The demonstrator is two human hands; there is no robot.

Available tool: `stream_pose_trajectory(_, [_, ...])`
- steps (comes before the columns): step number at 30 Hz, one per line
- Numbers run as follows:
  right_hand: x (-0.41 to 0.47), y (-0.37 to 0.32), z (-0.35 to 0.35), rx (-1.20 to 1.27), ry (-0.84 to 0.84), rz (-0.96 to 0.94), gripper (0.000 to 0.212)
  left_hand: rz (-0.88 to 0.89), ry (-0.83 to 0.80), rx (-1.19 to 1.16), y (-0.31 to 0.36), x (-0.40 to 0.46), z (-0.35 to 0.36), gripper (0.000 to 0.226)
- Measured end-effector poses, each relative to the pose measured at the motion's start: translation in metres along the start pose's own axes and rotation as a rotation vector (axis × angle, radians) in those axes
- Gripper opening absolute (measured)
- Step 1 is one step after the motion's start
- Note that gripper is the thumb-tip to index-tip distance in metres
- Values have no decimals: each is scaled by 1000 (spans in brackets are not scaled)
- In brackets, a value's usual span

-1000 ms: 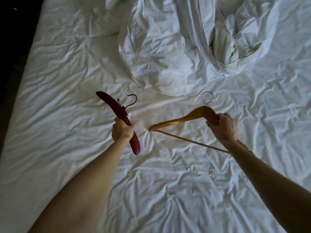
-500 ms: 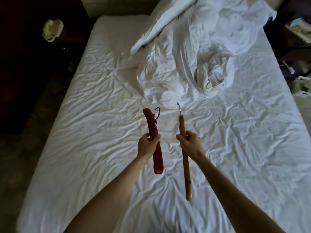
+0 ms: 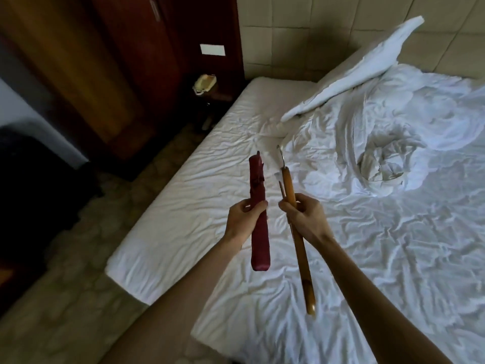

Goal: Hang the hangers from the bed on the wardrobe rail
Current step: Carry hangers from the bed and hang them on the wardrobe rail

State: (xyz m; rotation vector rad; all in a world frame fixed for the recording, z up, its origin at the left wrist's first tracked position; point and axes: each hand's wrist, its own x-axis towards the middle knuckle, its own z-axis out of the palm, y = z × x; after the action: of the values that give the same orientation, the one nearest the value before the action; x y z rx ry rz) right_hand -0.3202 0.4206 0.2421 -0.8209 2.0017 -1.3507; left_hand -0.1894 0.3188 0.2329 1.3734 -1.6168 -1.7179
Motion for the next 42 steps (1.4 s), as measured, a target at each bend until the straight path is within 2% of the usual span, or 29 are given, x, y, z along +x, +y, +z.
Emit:
stream_pose_trajectory(4, [-15, -46, 35, -21, -148, -138, 16, 58, 161, -123, 13, -47, -55, 15])
stream_pose_trajectory(8, [-40, -93, 90, 2, -294, -242, 19, 95, 328, -232, 19, -95, -118, 23])
stream_pose_trajectory(18, [-150, -189, 278, 50, -686, -444, 34, 152, 758, -385, -8, -225, -300, 16])
stream_pose_trajectory(25, [-248, -256, 426, 72, -910, -488, 20, 176, 969, -452, -51, -297, -459, 26])
stream_pose_trajectory(34, [-348, -346, 620, 94, -1034, -568, 17, 195, 1088, -473, -81, -371, -661, 28])
stream_pose_trajectory(42, [-365, -408, 768, 101, -1073, -575, 20, 215, 1112, -469, -93, -366, -821, 29])
